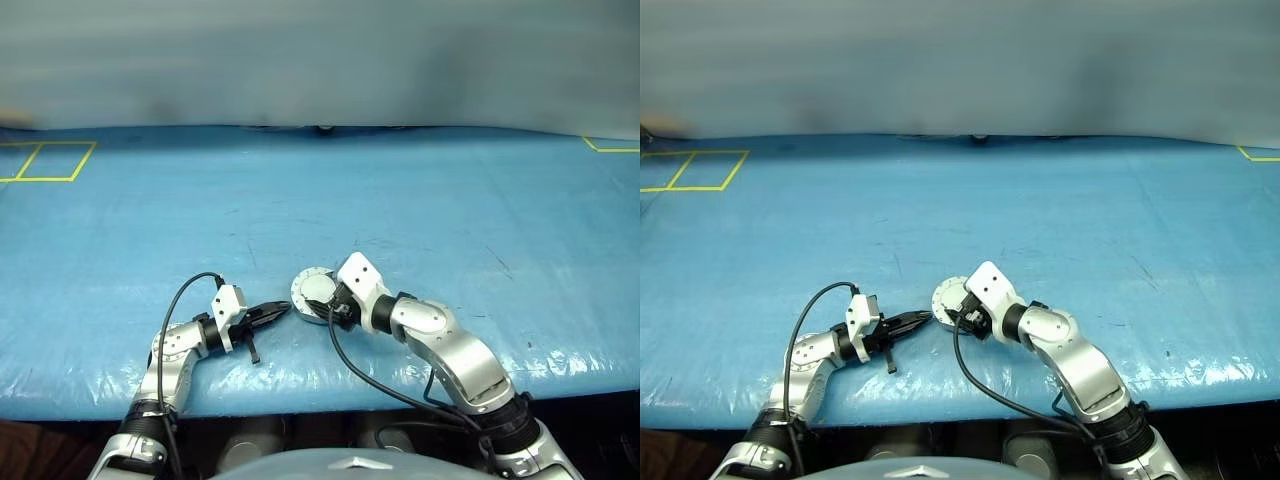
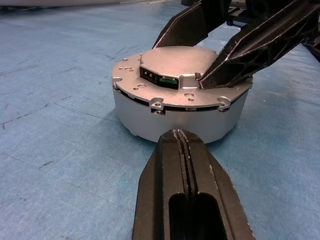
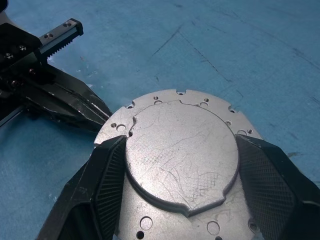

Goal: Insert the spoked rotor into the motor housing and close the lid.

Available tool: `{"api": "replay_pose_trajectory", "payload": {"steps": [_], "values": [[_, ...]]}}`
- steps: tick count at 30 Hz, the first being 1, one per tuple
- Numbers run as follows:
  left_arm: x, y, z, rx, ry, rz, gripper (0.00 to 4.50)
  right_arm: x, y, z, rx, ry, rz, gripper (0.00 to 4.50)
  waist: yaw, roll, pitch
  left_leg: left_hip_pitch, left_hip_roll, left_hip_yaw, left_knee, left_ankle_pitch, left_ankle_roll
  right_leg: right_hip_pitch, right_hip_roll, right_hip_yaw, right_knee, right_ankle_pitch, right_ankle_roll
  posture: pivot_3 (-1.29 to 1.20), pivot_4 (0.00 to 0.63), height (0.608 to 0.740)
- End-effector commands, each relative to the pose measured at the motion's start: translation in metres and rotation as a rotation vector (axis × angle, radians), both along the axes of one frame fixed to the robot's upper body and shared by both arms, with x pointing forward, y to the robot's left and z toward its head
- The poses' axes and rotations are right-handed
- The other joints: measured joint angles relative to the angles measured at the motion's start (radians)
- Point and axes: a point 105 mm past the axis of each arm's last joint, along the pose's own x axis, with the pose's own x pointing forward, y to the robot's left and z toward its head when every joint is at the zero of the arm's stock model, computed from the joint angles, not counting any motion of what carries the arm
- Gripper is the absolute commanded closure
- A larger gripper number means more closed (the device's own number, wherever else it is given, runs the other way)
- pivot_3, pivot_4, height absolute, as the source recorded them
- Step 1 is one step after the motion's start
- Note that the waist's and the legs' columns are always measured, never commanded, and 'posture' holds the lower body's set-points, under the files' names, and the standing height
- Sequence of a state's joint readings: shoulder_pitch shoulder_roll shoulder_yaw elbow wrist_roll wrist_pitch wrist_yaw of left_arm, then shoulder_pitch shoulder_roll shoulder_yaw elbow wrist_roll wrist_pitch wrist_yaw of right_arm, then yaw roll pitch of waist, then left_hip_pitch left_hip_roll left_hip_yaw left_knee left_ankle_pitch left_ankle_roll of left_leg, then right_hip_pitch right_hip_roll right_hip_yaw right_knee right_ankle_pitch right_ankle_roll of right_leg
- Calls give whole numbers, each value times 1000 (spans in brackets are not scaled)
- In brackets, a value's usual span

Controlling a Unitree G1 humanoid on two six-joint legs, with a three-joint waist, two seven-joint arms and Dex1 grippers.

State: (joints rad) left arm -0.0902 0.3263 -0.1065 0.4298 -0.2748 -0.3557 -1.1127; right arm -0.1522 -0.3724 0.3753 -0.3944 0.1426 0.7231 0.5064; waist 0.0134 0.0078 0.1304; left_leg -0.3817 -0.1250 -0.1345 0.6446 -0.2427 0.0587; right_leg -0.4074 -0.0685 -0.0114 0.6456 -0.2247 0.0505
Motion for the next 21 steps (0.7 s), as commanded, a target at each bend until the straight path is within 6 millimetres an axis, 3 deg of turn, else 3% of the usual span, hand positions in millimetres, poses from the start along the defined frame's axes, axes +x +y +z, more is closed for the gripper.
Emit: {"api": "replay_pose_trajectory", "payload": {"steps": [1,14,21], "values": [[-5,-1,-5,16,20,-11,4500,2,-21,-28,-98,81,-48,1487,0,0,0,0,0,0,0,0,0,0,0,0,0,0,0,0,150,740],[-5,-1,-5,10,18,-8,4500,-2,-22,-38,-117,120,-39,1487,1,0,-1,0,0,0,0,0,0,0,0,0,-1,0,0,0,150,740],[6,1,12,-83,-2,46,4500,-5,-22,-46,-119,171,-55,1487,0,0,-1,0,0,0,0,-1,-2,0,0,0,0,0,0,0,150,740]]}}
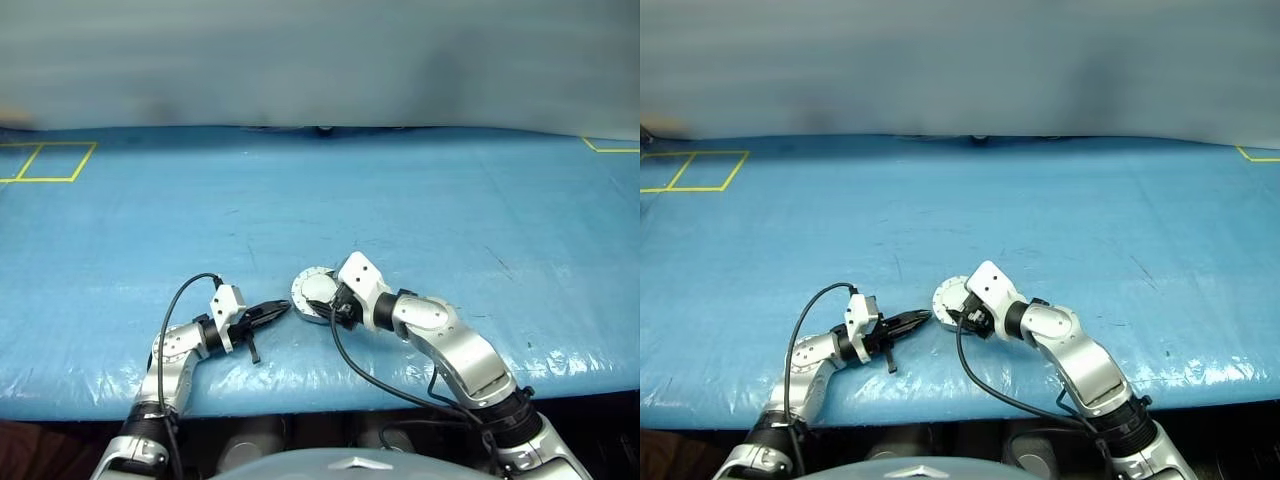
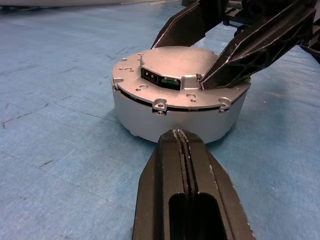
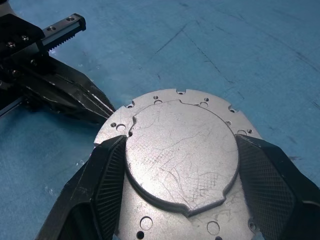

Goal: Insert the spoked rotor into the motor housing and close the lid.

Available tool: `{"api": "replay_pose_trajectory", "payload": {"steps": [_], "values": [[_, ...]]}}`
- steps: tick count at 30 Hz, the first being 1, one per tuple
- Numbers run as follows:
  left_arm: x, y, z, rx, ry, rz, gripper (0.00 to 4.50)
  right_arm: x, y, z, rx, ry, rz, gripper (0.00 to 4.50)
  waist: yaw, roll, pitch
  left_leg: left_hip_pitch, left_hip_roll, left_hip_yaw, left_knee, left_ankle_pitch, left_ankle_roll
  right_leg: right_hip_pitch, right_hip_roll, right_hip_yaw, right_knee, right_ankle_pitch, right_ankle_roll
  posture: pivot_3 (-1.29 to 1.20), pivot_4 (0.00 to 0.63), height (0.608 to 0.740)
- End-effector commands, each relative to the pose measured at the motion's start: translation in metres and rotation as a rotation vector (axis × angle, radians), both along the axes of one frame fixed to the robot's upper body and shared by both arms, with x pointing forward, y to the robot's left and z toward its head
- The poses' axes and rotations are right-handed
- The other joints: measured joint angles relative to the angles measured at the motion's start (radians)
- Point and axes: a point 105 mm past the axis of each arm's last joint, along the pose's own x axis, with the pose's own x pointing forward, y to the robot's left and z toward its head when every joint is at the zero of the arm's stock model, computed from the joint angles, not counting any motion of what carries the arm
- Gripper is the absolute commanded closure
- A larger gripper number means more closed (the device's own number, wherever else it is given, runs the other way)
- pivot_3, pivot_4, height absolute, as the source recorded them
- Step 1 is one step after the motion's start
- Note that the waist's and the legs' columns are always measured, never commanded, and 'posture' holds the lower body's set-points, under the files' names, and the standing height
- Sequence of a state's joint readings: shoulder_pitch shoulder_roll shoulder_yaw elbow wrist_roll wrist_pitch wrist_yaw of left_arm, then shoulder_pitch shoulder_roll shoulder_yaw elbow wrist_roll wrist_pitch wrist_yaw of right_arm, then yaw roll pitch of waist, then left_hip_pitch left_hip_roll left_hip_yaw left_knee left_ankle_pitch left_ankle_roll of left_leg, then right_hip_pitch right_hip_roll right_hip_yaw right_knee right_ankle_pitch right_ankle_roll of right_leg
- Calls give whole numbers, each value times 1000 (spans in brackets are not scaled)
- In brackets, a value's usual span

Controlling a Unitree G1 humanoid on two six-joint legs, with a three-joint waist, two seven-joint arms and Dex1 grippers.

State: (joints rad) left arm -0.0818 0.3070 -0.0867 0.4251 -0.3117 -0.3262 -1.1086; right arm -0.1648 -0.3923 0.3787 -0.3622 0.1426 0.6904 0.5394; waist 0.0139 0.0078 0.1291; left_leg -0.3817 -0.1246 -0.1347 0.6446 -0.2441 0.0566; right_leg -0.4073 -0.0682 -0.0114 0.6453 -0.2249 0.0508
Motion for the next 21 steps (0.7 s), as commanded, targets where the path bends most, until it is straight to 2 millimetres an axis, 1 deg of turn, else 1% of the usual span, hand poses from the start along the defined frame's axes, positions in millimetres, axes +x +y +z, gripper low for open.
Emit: {"api": "replay_pose_trajectory", "payload": {"steps": [1,5,11,14,21], "values": [[5,0,11,-27,-30,11,4500,-7,-20,-44,-103,175,-85,1487,0,0,0,0,0,0,0,0,0,0,0,0,0,0,0,0,150,740],[6,0,12,-25,-32,9,4500,-8,-20,-48,-112,194,-92,1487,0,0,0,0,1,0,0,0,0,0,1,0,0,0,0,0,150,740],[5,-1,10,-17,-30,2,4500,-8,-26,-62,-208,202,-131,1487,-2,-2,-1,1,2,0,0,0,-1,0,1,0,0,0,0,0,150,740],[4,-1,9,-8,-29,-2,4500,-10,-20,-57,-200,188,-96,1487,-1,-2,-2,2,3,0,0,0,-1,1,2,1,0,-1,-3,0,150,740],[3,-2,8,-1,-26,-4,4500,-9,-15,-48,-204,161,-70,1487,-1,-2,-2,2,4,0,0,0,-2,1,3,1,0,-1,-3,0,150,740]]}}
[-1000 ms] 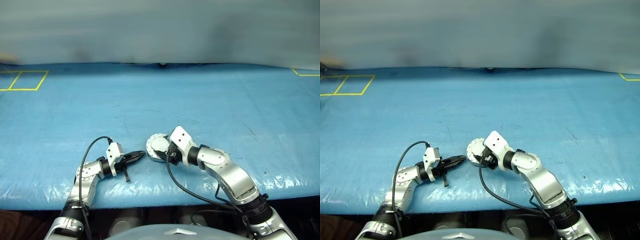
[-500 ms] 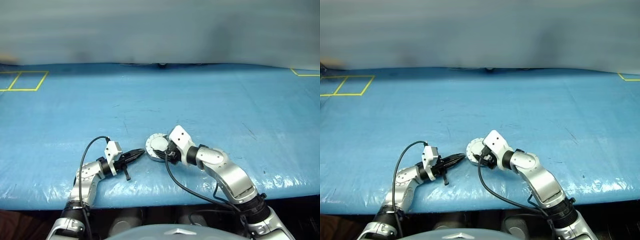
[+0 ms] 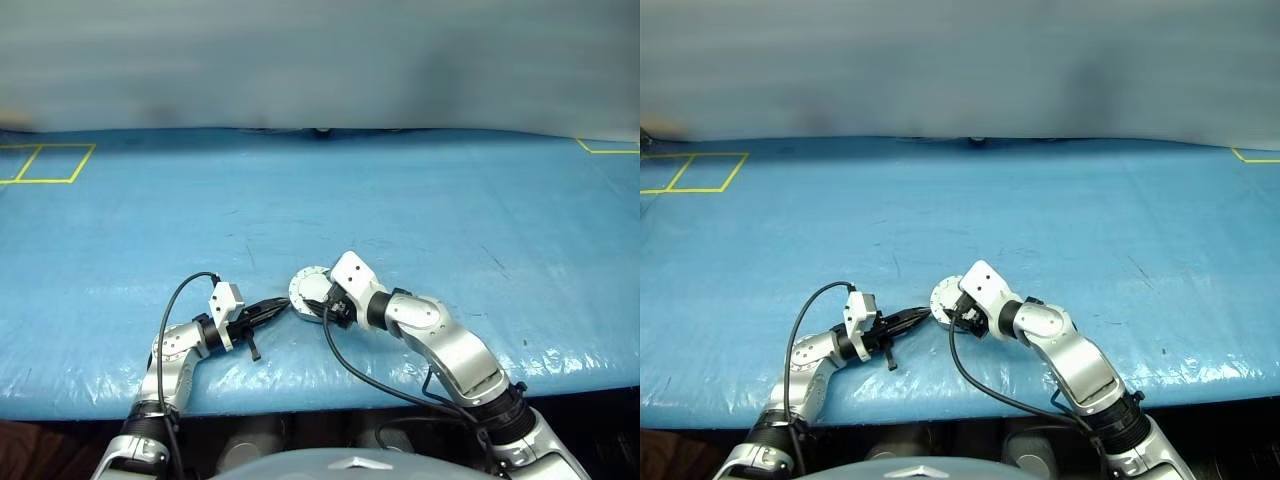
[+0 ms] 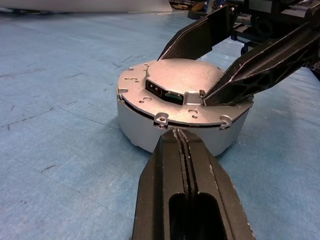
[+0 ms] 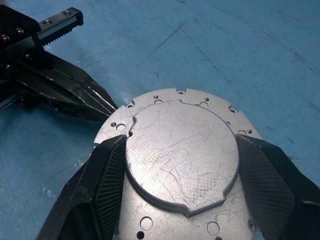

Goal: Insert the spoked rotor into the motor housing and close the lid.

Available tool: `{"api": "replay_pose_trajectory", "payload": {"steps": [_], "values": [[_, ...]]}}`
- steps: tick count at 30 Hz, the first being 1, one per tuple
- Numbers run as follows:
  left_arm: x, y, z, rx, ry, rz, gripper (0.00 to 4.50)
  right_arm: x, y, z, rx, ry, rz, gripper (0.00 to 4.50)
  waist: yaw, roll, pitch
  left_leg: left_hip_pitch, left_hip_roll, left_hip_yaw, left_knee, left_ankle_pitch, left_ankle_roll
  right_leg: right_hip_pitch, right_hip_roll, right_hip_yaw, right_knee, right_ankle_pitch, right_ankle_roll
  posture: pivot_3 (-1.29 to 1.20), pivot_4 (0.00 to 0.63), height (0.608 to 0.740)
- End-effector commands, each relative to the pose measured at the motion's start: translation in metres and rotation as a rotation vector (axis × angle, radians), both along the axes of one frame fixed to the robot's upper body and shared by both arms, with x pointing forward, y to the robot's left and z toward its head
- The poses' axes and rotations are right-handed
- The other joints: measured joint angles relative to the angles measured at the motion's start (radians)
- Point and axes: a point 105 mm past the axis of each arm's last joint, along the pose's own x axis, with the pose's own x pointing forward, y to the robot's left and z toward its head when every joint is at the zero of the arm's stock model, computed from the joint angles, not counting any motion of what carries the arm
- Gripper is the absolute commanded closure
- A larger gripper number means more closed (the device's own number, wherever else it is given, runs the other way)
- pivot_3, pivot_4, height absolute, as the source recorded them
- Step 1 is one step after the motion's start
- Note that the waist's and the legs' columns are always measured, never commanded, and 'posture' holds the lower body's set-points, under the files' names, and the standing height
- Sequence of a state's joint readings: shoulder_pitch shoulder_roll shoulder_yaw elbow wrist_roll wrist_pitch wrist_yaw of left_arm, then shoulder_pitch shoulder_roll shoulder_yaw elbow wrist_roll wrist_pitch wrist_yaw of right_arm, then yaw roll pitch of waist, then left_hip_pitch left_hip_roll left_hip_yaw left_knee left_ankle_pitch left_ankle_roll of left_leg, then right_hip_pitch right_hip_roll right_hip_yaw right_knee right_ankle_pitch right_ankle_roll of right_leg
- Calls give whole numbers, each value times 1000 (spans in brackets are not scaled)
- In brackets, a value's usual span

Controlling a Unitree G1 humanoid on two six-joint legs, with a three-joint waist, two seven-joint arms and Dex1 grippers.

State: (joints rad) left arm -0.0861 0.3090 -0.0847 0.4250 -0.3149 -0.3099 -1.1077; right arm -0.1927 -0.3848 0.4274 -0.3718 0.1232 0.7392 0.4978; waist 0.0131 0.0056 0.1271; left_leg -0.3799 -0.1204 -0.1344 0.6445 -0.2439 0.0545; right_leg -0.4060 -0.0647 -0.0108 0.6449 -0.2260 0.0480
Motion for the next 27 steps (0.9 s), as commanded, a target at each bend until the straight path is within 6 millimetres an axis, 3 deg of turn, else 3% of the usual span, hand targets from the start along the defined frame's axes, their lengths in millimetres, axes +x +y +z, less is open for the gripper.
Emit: {"api": "replay_pose_trajectory", "payload": {"steps": [1,17,27], "values": [[2,-3,7,1,-37,-8,4500,-8,-22,-44,-154,158,-71,1487,0,0,0,0,0,0,0,0,0,0,0,0,0,0,0,0,150,740],[0,-4,5,7,-31,-11,4500,-6,-7,-17,-17,126,-54,1487,2,-1,1,-1,0,0,-5,0,0,-3,0,0,-1,1,1,0,150,740],[-1,-4,4,11,-27,-10,4500,-5,-4,-10,-1,86,-51,1487,2,-1,2,-1,0,0,-7,0,0,-3,0,0,-2,1,1,0,150,740]]}}
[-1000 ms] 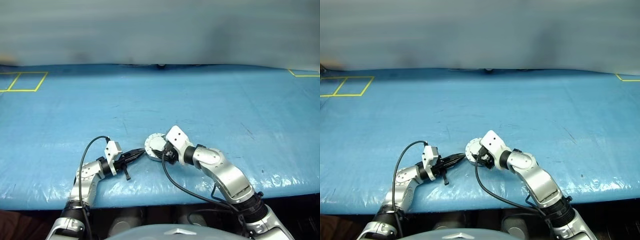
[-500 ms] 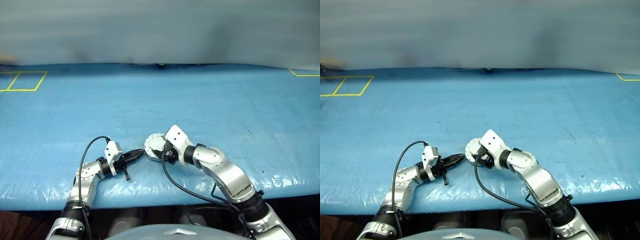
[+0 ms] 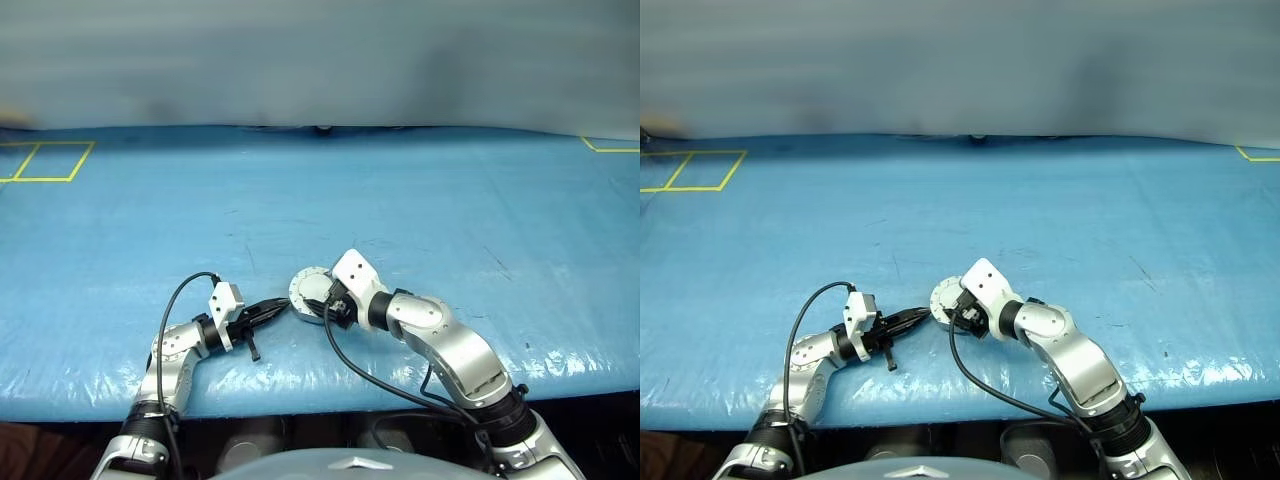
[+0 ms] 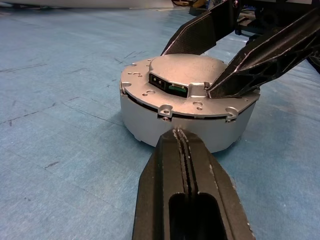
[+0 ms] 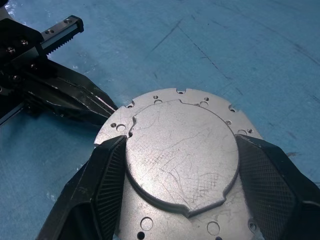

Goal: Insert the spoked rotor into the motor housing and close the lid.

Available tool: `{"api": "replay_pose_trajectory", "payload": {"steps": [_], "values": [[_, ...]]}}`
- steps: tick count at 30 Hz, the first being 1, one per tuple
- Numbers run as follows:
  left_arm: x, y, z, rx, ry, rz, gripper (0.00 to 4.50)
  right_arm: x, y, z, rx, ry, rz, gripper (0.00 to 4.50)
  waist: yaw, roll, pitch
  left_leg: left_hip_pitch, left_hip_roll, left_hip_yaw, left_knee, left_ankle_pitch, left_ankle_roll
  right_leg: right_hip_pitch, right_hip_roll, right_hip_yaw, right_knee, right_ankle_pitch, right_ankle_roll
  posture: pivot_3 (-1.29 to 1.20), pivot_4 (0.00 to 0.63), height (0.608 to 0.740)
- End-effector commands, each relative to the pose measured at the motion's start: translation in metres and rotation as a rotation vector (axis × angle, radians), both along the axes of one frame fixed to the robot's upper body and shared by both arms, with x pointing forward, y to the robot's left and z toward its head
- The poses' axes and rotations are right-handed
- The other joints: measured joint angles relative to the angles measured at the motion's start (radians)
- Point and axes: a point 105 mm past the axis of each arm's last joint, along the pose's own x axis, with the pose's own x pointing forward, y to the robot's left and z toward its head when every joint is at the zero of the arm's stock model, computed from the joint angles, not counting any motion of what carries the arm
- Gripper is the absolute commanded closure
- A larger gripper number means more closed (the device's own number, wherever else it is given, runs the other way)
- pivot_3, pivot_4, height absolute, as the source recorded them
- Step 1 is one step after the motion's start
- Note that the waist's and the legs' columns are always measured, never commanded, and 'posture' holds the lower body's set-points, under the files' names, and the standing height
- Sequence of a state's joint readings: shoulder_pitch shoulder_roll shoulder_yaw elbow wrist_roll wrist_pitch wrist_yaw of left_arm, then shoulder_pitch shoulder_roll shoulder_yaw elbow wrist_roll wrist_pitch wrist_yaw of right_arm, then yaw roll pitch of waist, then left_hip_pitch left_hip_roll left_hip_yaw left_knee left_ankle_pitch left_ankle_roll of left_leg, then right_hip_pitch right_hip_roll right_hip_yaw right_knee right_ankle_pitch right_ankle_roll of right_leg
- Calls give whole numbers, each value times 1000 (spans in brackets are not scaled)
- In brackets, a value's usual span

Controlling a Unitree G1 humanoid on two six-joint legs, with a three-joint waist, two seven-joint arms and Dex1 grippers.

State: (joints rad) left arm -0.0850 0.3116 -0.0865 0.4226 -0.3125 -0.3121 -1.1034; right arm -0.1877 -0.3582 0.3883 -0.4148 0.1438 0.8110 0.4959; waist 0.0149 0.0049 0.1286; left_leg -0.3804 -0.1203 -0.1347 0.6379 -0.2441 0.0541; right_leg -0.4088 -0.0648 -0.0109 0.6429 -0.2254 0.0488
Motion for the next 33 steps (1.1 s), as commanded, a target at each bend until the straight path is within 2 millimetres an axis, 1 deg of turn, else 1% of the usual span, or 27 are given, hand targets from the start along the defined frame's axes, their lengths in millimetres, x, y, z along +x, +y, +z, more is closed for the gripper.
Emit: {"api": "replay_pose_trajectory", "payload": {"steps": [1,6,11,17,23,29,33], "values": [[-1,-4,4,6,-24,-12,4500,-4,-2,-15,-29,52,-19,1487,0,0,0,0,0,0,0,0,0,0,0,0,0,0,0,0,150,740],[-1,-4,4,7,-23,-12,4500,-1,-4,-11,-66,-2,-29,1487,0,1,2,0,0,0,0,0,0,0,0,0,0,0,0,0,150,740],[-1,-4,4,6,-23,-13,4500,-1,1,-1,-21,-37,-7,1487,0,0,6,0,0,0,0,0,0,0,0,0,0,0,0,0,150,740],[-1,-4,4,5,-23,-13,4500,-2,1,1,-20,-47,0,1487,0,0,7,-1,0,0,-1,0,0,-1,0,0,0,0,0,0,150,740],[-1,-4,4,5,-21,-13,4500,-3,-6,-13,-81,3,-9,1487,0,0,7,-1,0,0,-1,0,0,-1,0,0,0,0,0,0,150,740],[-2,-4,3,7,-21,-11,4500,-1,-23,-34,-176,68,-72,1487,1,0,7,-1,0,0,-1,0,0,-1,0,0,-1,0,0,0,150,740],[-1,-4,4,6,-22,-11,4500,-4,-25,-42,-188,106,-70,1487,1,0,7,0,0,0,-1,0,-1,-1,0,0,-1,0,0,0,150,740]]}}
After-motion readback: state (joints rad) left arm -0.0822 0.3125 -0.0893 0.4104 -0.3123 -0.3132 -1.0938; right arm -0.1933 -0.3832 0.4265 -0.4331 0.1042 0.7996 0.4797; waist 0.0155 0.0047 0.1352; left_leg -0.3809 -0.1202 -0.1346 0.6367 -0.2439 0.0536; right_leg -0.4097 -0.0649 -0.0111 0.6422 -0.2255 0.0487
